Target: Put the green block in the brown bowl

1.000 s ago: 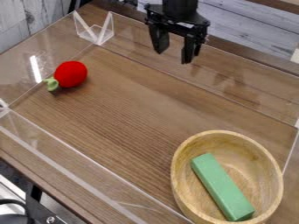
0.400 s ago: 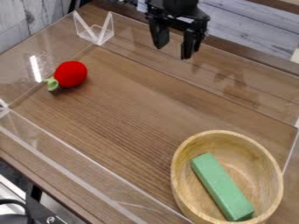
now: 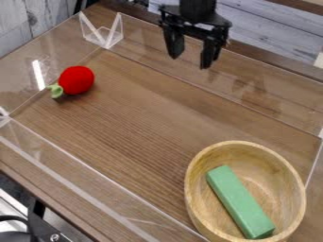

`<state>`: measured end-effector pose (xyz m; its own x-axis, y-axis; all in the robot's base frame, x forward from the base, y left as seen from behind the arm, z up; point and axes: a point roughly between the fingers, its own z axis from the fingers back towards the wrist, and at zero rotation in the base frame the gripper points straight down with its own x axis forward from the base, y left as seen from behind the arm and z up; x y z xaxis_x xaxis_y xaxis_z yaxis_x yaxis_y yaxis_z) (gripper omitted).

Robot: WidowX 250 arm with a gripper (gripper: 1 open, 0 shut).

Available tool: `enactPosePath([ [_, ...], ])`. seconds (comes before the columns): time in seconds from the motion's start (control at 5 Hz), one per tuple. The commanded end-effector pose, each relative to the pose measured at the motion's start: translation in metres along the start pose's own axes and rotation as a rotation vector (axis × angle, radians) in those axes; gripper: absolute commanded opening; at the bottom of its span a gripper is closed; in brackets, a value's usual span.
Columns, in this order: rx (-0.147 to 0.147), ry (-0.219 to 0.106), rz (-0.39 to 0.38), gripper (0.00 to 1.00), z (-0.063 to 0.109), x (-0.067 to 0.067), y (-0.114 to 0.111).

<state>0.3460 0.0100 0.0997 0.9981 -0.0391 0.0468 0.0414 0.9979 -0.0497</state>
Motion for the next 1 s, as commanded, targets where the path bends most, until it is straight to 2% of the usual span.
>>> enactPosePath([
  [0.0,0.010,-0.081,0.001,1.00,0.004,0.010,0.013],
  [0.2,0.019,-0.094,0.016,1.00,-0.007,0.009,0.031],
  [0.4,0.021,-0.110,-0.004,1.00,0.014,0.007,0.030],
  [0.6,0.009,-0.136,-0.033,1.00,0.034,0.008,0.021],
  [0.8,-0.005,-0.135,-0.138,1.00,0.047,0.003,0.017],
])
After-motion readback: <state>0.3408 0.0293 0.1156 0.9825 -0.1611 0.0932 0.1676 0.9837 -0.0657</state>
